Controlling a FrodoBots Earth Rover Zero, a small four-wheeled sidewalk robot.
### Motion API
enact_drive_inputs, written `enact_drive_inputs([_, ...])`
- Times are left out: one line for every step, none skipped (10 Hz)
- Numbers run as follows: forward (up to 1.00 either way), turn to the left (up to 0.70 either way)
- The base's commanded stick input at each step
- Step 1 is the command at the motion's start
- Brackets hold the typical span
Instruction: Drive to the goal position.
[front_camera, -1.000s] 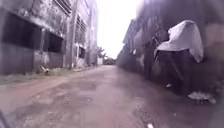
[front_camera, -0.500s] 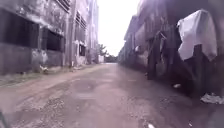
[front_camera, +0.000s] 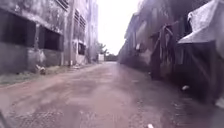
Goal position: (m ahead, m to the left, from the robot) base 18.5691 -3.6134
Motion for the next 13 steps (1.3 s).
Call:
enact_drive_inputs([0.50, 0.00])
enact_drive_inputs([0.50, 0.00])
enact_drive_inputs([0.50, 0.00])
enact_drive_inputs([0.50, 0.00])
enact_drive_inputs([0.50, 0.00])
enact_drive_inputs([0.50, 0.00])
enact_drive_inputs([0.50, 0.00])
enact_drive_inputs([0.50, 0.00])
enact_drive_inputs([0.50, 0.00])
enact_drive_inputs([0.50, 0.00])
enact_drive_inputs([0.50, 0.00])
enact_drive_inputs([0.50, 0.00])
enact_drive_inputs([0.50, 0.00])
